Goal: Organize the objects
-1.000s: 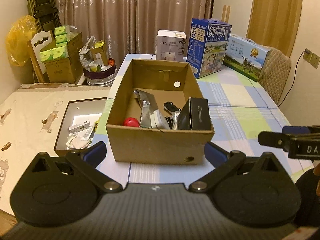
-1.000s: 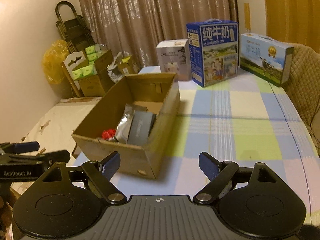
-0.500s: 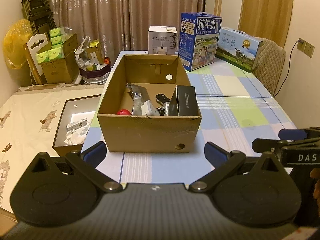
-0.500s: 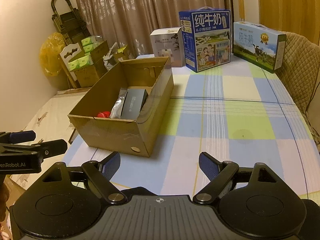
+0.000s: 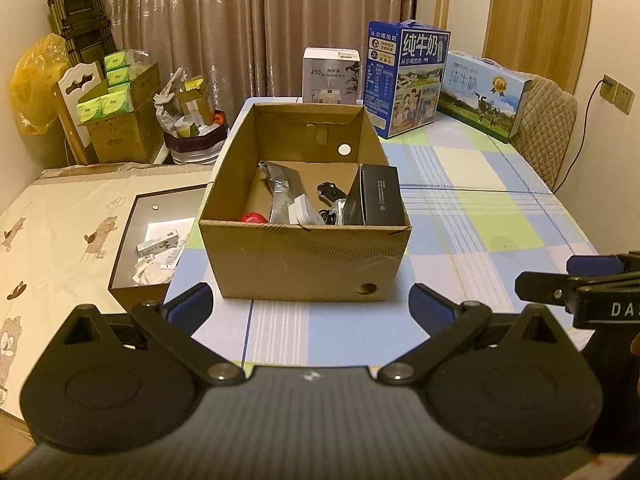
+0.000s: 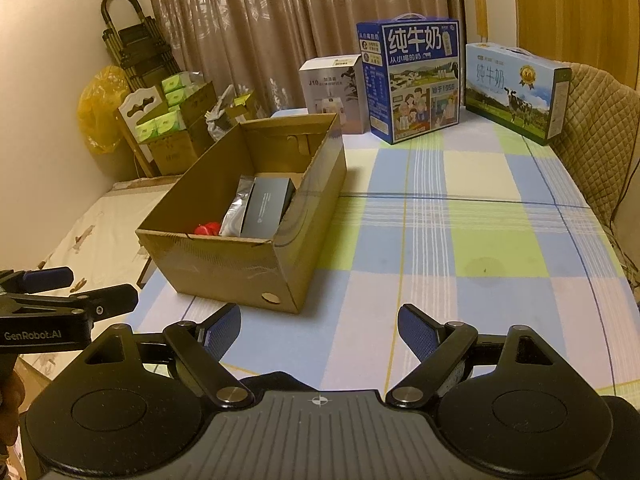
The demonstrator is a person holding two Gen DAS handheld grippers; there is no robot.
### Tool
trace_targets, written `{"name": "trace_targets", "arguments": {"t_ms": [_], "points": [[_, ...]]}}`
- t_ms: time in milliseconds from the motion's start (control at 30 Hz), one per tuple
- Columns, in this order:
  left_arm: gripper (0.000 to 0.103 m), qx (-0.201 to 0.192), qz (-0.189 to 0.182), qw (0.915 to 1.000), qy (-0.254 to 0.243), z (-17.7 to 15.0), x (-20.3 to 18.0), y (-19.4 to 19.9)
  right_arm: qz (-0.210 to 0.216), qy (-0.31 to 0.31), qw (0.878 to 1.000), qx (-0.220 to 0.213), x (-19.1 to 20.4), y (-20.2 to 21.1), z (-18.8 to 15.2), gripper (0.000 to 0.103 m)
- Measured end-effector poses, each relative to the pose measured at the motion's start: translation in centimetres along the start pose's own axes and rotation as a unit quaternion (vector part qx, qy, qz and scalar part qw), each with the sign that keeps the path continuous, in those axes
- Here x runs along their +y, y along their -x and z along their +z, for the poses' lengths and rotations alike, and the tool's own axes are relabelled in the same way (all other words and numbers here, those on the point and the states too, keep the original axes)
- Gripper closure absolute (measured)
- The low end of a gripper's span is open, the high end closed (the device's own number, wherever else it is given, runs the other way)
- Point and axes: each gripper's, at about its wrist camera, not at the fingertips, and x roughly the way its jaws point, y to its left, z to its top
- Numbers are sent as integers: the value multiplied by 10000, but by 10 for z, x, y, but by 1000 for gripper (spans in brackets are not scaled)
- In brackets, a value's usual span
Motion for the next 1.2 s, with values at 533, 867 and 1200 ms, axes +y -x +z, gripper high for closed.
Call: {"name": "trace_targets", "arguments": {"t_ms": [533, 867, 1200], "points": [[1, 11, 1, 10000, 22, -2, -2, -4, 19, 4, 10000, 21, 1, 0, -2, 20], [1, 10, 13, 10000, -4, 0, -4, -5, 7, 1, 10000, 13, 3, 0, -2, 20], [1, -132, 95, 9999, 25, 0, -6, -3, 23, -2, 10000, 30, 1, -2, 0, 20]]}}
